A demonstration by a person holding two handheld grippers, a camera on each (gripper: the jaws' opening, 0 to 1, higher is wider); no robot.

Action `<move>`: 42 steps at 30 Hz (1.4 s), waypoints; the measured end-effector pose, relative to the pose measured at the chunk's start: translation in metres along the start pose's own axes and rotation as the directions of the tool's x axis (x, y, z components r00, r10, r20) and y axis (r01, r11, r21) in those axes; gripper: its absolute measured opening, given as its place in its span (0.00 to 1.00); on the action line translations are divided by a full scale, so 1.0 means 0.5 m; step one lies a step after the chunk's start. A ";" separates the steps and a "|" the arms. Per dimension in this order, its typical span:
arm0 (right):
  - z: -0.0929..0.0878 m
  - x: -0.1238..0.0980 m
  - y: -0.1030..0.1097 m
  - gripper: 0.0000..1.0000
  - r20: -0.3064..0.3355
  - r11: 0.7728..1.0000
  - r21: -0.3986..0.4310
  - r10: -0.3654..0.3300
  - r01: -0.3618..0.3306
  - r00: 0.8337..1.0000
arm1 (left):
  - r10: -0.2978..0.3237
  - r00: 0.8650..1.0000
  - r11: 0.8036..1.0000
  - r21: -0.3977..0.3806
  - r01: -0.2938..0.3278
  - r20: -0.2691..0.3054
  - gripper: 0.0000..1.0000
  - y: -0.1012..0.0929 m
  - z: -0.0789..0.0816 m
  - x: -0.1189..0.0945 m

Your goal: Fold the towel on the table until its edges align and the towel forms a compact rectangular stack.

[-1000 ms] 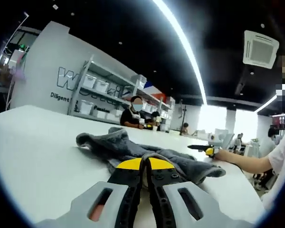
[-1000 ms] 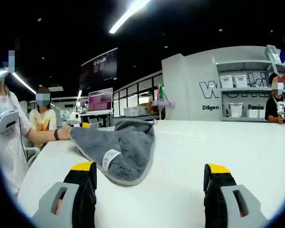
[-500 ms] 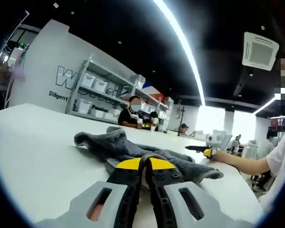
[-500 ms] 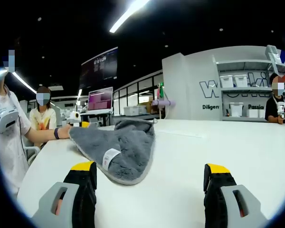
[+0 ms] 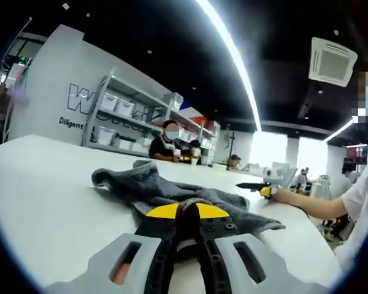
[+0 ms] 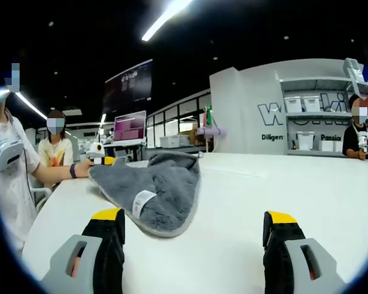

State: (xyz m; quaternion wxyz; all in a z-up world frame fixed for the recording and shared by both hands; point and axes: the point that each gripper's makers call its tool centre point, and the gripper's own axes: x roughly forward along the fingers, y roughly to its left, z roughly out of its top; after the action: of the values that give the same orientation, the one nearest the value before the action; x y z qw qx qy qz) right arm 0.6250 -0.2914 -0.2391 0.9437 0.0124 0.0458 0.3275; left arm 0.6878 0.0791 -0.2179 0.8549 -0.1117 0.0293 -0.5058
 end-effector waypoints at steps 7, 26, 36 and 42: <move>-0.002 0.000 0.003 0.95 -0.007 1.000 -0.004 0.000 0.000 1.000 | 0.003 1.000 1.000 0.004 -0.003 0.004 0.05 0.003 0.002 -0.002; -0.002 0.003 0.013 0.93 -0.011 1.000 -0.011 0.010 -0.010 1.000 | 0.008 0.999 1.000 -0.027 -0.007 0.034 0.02 0.013 0.016 -0.009; -0.010 0.014 0.044 0.82 -0.033 0.997 -0.024 0.070 -0.071 0.997 | 0.010 0.999 0.999 -0.035 -0.009 0.036 0.02 0.016 0.017 -0.010; -0.029 0.024 0.067 0.75 -0.083 0.992 -0.039 0.113 -0.117 0.990 | 0.010 0.999 0.999 -0.036 -0.008 0.036 0.02 0.015 0.016 -0.009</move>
State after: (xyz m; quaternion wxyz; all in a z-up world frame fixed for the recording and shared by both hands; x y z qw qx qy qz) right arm 0.6122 -0.2578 -0.2524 0.9206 -0.0190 0.0758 0.3826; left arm 0.6933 0.0879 -0.2119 0.8554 -0.1361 0.0234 -0.4992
